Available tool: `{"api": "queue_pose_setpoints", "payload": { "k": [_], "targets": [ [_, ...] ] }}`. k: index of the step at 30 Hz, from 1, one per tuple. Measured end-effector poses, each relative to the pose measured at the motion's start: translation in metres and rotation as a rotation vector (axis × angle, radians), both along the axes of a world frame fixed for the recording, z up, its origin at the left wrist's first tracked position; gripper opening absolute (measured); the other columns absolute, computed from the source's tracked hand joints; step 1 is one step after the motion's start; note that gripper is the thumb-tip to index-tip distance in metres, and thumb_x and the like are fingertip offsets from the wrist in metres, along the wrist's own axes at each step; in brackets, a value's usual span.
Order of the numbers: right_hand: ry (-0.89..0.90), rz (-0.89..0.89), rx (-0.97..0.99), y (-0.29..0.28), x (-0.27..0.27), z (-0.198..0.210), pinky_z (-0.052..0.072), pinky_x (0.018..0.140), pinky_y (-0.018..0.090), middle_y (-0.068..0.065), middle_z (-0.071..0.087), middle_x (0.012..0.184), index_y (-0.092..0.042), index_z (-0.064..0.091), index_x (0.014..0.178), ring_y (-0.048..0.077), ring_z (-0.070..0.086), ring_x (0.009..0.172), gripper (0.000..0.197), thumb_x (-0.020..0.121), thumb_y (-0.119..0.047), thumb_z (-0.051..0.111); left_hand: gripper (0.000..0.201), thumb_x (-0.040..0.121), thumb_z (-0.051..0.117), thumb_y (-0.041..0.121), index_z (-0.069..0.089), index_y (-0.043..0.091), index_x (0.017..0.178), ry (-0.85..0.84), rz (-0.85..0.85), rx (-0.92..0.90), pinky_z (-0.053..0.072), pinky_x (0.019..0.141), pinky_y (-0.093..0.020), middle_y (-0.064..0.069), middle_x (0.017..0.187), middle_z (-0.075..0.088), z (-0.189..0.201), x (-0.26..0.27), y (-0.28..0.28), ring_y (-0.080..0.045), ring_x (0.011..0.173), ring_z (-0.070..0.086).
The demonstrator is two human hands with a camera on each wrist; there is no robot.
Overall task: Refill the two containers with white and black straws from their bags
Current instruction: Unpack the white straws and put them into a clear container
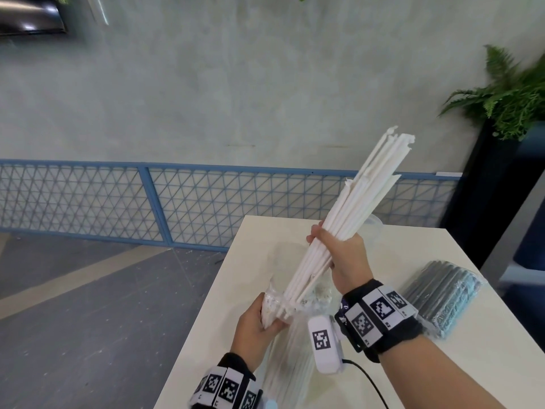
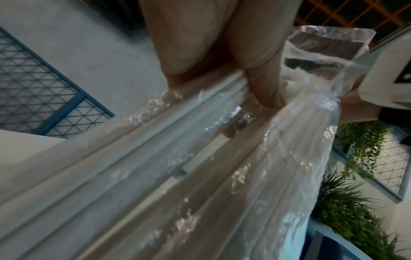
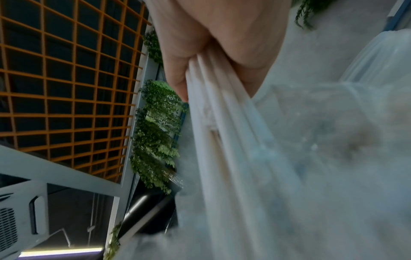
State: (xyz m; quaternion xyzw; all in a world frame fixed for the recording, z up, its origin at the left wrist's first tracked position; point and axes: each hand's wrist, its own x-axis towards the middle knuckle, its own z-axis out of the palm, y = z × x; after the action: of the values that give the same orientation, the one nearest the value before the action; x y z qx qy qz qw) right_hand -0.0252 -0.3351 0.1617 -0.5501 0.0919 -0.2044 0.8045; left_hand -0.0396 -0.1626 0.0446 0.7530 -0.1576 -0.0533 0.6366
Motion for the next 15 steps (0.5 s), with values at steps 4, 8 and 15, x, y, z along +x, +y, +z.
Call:
{"api": "queue_pose_setpoints", "payload": {
  "k": [4,8,15],
  "targets": [
    [0.056,0.082,-0.077,0.013,-0.005,-0.015,0.05,0.08,0.042,0.0,0.065,0.058,-0.01,0.063,0.072,0.026,0.063,0.073,0.013,0.073,0.0,0.072,0.031,0.07,0.074,0.023,0.061,0.027,0.098,0.006,0.0,-0.023,0.052,0.089,-0.043,0.002,0.096,0.072,0.001,0.0,-0.003,-0.018,0.094,0.066],
    [0.115,0.1,-0.141,0.026,-0.011,-0.028,0.051,0.083,0.042,0.009,0.066,0.073,-0.016,0.066,0.062,0.027,0.063,0.082,0.017,0.069,-0.005,0.077,0.031,0.069,0.073,0.023,0.061,0.03,0.096,0.017,0.013,-0.045,0.052,0.087,-0.041,0.002,0.095,0.073,0.003,-0.001,-0.005,-0.018,0.092,0.067],
    [0.126,0.138,-0.247,0.038,-0.017,-0.035,0.051,0.078,0.037,0.008,0.066,0.068,-0.015,0.065,0.06,0.022,0.063,0.074,0.018,0.075,-0.01,0.073,0.033,0.076,0.072,0.005,0.061,0.029,0.095,0.014,0.037,-0.031,0.052,0.081,-0.034,-0.002,0.09,0.073,0.003,-0.001,-0.005,-0.022,0.088,0.066]
  ]
}}
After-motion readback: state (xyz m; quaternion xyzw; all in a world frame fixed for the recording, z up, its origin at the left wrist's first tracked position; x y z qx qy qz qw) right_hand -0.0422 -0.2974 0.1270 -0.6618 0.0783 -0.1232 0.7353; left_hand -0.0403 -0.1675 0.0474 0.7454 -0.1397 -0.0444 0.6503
